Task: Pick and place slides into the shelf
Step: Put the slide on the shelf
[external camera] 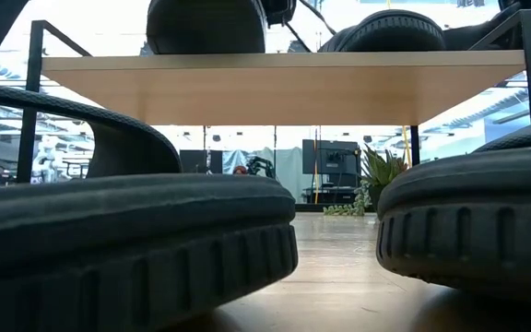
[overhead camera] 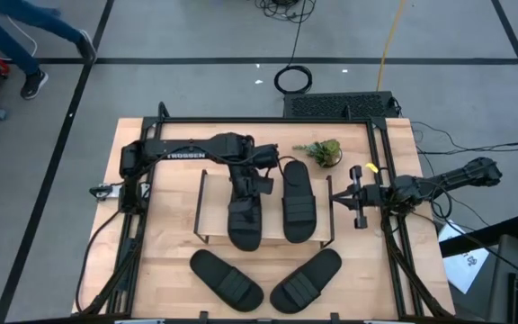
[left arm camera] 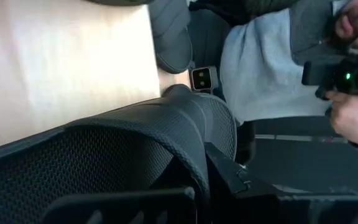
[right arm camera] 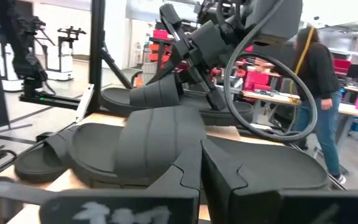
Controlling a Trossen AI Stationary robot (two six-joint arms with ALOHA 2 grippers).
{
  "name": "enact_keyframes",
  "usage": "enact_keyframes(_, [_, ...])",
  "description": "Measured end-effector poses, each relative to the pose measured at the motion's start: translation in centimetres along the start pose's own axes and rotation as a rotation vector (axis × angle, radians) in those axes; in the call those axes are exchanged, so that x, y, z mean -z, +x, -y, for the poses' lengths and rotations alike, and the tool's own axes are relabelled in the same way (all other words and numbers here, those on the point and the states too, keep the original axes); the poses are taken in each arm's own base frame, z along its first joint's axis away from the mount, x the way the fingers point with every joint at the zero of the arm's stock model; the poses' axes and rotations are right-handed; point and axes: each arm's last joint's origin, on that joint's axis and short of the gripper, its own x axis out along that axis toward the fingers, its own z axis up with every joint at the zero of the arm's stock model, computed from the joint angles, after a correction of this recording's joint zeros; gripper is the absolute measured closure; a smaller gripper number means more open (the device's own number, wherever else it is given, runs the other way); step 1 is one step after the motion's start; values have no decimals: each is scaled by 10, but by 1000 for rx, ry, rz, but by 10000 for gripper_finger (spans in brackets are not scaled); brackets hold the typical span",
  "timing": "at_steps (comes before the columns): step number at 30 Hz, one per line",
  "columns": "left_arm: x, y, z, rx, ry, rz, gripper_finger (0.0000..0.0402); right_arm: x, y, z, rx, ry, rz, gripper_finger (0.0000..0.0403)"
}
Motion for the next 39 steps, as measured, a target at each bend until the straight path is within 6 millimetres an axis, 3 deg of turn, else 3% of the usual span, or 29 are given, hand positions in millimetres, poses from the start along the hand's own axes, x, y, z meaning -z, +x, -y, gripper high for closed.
enact_keyframes(7, [-5,5,3,-42,91,17,397,0,0,-1,-22,7,3,403])
enact_keyframes(33, [-6,0,-3,-204,91,23,380,0,0,-2,-73,38,12,403])
enact_keyframes(39, [-6,0,-4,-216,87,21,333,-1,0,-2,-73,39,16,403])
